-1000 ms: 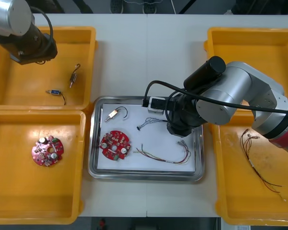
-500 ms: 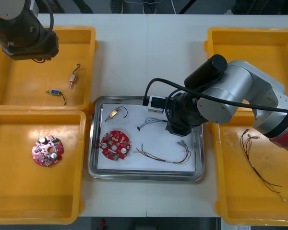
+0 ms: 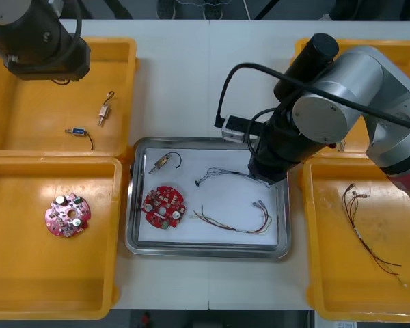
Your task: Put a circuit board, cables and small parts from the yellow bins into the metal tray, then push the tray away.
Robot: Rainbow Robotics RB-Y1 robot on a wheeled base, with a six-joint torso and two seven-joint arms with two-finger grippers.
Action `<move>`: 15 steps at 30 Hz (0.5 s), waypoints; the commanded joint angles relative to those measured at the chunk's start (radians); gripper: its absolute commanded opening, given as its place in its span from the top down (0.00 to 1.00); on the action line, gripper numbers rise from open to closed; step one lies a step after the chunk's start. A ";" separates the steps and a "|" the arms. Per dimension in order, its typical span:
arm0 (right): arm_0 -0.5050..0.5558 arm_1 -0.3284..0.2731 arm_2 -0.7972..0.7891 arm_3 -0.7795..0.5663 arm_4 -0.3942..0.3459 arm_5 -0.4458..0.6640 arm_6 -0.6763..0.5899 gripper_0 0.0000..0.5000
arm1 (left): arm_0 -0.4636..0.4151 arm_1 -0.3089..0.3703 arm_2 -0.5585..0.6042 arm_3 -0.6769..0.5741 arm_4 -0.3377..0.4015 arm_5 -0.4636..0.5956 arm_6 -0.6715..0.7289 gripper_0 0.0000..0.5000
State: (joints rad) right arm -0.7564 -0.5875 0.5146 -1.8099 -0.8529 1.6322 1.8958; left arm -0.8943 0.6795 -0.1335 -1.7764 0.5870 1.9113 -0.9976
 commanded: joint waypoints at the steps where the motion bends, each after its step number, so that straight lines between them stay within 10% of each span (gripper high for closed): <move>1: -0.049 0.040 -0.027 -0.117 0.032 0.055 -0.054 0.00 | 0.002 -0.021 -0.018 -0.072 -0.004 0.009 0.151 1.00; 15: -0.051 0.034 -0.288 -0.241 0.040 0.288 -0.323 0.00 | 0.002 -0.124 -0.124 -0.190 -0.013 0.009 0.254 1.00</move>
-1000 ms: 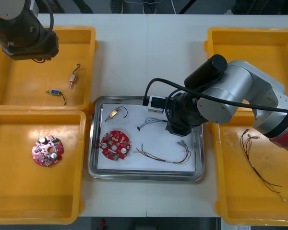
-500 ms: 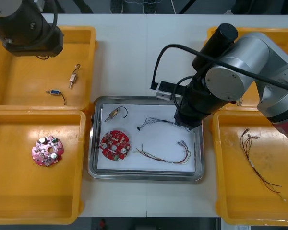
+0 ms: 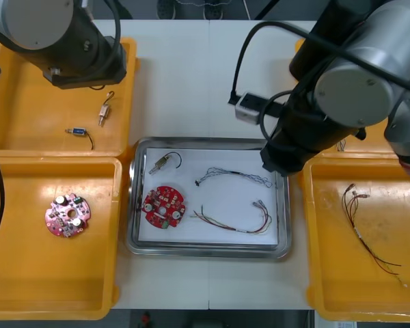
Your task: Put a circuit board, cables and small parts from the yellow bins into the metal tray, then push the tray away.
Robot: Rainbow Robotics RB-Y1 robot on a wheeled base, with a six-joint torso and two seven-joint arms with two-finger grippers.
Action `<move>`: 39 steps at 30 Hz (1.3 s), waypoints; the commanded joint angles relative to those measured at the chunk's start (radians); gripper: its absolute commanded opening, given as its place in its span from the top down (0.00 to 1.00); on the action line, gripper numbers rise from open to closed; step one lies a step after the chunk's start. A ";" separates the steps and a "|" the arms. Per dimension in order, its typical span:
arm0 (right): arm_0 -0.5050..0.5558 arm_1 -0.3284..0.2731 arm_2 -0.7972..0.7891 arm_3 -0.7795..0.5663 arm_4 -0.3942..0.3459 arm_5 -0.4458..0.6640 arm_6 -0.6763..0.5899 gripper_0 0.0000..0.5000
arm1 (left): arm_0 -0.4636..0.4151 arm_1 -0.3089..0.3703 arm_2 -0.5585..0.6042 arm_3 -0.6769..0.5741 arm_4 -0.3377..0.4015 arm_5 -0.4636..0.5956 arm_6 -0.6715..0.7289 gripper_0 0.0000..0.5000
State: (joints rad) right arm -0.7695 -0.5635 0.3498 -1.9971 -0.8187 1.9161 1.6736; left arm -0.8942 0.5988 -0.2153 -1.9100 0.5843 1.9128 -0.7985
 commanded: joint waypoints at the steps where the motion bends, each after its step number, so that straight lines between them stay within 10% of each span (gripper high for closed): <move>1: -0.037 0.008 -0.140 -0.057 0.006 0.004 -0.120 0.00 | 0.001 -0.048 -0.053 -0.060 -0.011 0.007 0.058 1.00; 19: 0.009 -0.068 -0.253 -0.080 -0.036 0.004 -0.351 0.00 | 0.012 -0.143 -0.308 -0.077 -0.006 -0.005 0.166 1.00; 39: 0.354 -0.196 -0.566 -0.223 -0.209 0.004 -0.505 0.00 | 0.124 -0.134 -0.536 0.037 -0.126 -0.291 0.234 1.00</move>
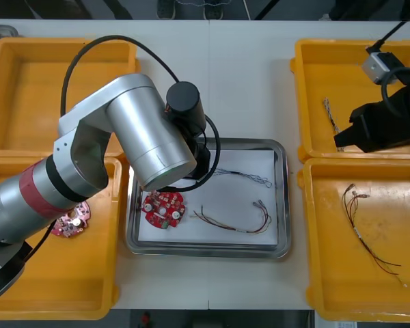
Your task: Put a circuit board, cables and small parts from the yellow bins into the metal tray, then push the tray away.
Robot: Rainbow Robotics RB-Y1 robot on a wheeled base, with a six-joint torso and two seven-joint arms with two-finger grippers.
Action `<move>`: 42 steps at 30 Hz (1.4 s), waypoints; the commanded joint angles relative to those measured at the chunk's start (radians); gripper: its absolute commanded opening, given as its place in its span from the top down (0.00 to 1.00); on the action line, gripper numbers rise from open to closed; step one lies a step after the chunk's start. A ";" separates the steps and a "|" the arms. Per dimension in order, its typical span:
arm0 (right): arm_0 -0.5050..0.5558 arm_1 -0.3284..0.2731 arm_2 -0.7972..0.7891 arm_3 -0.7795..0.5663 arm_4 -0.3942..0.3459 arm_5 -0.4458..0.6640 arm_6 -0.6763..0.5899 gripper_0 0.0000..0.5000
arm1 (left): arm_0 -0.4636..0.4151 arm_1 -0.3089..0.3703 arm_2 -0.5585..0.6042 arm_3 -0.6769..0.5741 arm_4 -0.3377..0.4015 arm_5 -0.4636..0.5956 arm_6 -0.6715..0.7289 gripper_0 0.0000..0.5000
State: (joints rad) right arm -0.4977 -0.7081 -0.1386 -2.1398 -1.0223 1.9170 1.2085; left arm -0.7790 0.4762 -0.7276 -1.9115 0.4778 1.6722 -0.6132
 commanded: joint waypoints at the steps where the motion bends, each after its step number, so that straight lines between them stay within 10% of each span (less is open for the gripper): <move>1: 0.105 -0.054 -0.090 -0.092 -0.004 0.003 -0.044 0.00 | 0.009 -0.011 -0.029 0.052 -0.024 -0.063 0.050 1.00; 28: 0.245 -0.091 -0.197 -0.114 0.145 0.003 -0.084 0.00 | 0.072 0.007 -0.067 0.075 -0.076 -0.164 0.067 0.98; 29: 0.246 -0.091 -0.197 -0.114 0.149 0.003 -0.086 0.00 | 0.070 0.009 -0.067 0.075 -0.076 -0.164 0.067 0.93; 30: 0.246 -0.091 -0.196 -0.111 0.157 0.003 -0.086 0.00 | 0.070 0.007 -0.067 0.075 -0.076 -0.164 0.069 0.49; 31: 0.246 -0.091 -0.196 -0.104 0.162 0.003 -0.086 0.00 | 0.070 0.007 -0.065 0.075 -0.077 -0.164 0.070 0.27; 33: 0.246 -0.091 -0.197 -0.089 0.162 0.003 -0.086 0.00 | 0.070 0.007 -0.065 0.074 -0.077 -0.164 0.072 0.13; 42: 0.246 -0.091 -0.196 -0.045 0.165 0.003 -0.083 0.00 | 0.069 0.007 -0.036 0.074 -0.077 -0.144 0.066 0.00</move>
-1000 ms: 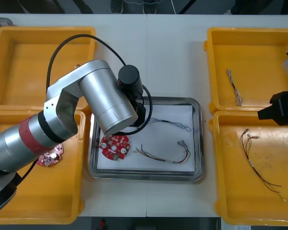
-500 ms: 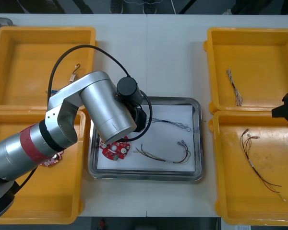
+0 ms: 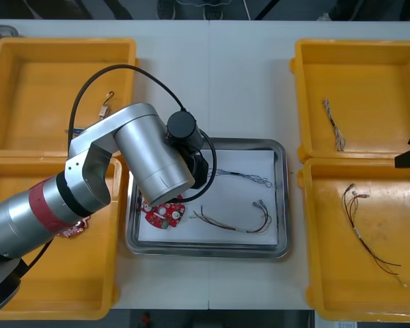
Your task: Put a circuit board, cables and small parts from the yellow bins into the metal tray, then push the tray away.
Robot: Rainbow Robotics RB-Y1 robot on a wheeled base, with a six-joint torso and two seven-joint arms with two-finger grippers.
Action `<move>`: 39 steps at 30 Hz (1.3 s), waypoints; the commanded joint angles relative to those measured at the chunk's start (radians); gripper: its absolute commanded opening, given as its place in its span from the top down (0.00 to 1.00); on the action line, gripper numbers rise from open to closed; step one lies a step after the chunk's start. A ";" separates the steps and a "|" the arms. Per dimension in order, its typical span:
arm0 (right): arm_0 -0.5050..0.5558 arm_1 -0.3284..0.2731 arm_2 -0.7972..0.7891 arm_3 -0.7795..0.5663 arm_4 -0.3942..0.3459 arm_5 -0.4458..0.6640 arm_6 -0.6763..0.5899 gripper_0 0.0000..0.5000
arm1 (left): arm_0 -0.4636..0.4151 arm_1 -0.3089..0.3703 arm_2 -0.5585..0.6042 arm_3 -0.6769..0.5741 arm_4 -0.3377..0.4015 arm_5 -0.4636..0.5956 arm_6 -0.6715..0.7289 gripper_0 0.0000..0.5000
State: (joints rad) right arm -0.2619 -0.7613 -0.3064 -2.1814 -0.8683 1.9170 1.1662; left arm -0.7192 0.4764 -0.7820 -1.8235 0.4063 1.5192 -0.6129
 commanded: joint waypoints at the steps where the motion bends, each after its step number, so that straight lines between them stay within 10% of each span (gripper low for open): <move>1: 0.013 -0.038 -0.028 -0.003 0.009 0.003 -0.043 0.00 | 0.004 0.007 0.035 -0.020 0.006 0.027 0.050 0.00; 15: 0.016 -0.038 -0.048 -0.003 0.043 0.003 -0.046 0.00 | -0.089 0.015 0.405 -0.168 0.258 0.401 -0.053 0.00; 39: 0.018 -0.036 -0.062 -0.014 0.000 0.003 -0.039 0.00 | -0.059 0.301 0.722 -0.264 0.542 0.401 -0.185 0.00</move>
State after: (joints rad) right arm -0.2550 -0.7614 -0.3313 -2.1780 -0.8544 1.9170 1.1661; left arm -0.7761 0.7099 -0.1111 -2.0509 0.9326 1.9132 -0.6668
